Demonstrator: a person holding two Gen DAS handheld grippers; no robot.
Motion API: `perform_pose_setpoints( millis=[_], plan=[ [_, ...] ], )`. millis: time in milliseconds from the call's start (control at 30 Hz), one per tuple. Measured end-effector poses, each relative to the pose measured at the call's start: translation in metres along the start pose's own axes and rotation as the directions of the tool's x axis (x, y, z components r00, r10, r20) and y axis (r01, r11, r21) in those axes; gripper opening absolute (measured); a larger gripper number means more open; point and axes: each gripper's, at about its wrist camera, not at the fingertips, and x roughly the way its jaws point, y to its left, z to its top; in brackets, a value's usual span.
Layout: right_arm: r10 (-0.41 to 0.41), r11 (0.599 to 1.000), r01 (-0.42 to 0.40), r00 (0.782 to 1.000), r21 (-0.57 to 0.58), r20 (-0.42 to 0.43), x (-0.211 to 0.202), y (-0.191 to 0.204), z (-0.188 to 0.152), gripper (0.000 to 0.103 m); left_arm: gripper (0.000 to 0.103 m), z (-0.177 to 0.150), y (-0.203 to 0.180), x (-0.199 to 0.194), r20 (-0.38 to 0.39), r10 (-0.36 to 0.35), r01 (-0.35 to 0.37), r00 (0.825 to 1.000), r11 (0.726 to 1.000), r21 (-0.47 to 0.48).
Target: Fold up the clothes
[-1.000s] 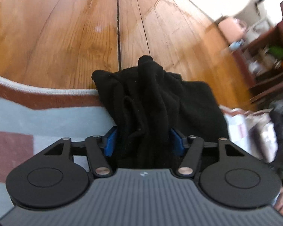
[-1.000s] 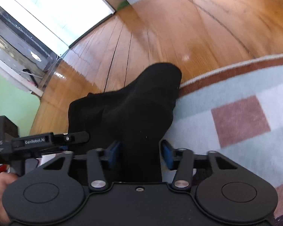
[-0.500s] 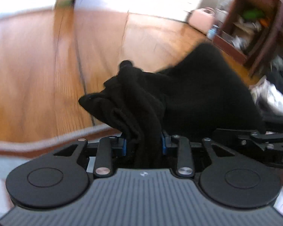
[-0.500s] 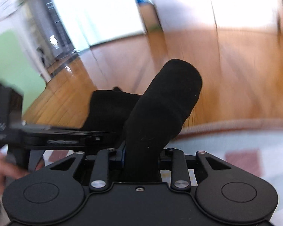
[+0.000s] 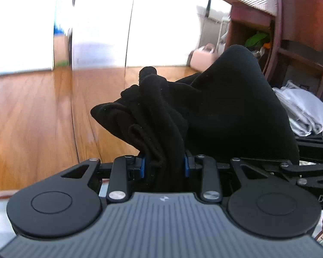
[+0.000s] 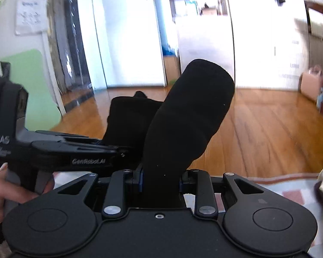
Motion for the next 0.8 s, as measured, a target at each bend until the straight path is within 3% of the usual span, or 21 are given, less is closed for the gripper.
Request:
perform_pose_setpoints(
  millis=[167, 300, 400, 533, 667, 800],
  plan=[
    [0.026, 1.000, -0.027, 0.998, 0.015, 0.048, -0.045, -0.005, 0.017, 0.031, 0.029, 0.025, -0.040, -0.032, 0.061, 0.003, -0.006, 0.998, 0.998, 0.058],
    [-0.005, 1.000, 0.007, 0.996, -0.022, 0.088, -0.076, -0.018, 0.022, 0.031, 0.029, 0.040, -0.070, -0.029, 0.092, -0.027, 0.021, 0.995, 0.998, 0.067],
    [-0.011, 1.000, 0.009, 0.992, 0.018, 0.129, -0.103, -0.035, 0.019, 0.031, 0.029, 0.044, -0.100, -0.022, 0.110, -0.022, 0.010, 0.994, 0.994, 0.108],
    [-0.028, 0.999, 0.022, 0.984, 0.038, 0.178, -0.132, -0.054, -0.003, 0.031, 0.029, 0.035, -0.141, -0.006, 0.127, -0.004, -0.017, 0.992, 0.986, 0.167],
    [-0.028, 0.994, 0.005, 0.979, 0.112, 0.202, -0.130, -0.096, -0.024, 0.031, 0.029, 0.030, -0.177, 0.024, 0.109, 0.024, -0.049, 0.994, 0.972, 0.231],
    [-0.013, 0.979, -0.038, 0.969, 0.200, 0.248, -0.120, -0.145, -0.040, 0.031, 0.029, 0.037, -0.200, 0.060, 0.062, -0.001, -0.013, 0.998, 0.971, 0.237]
  ],
)
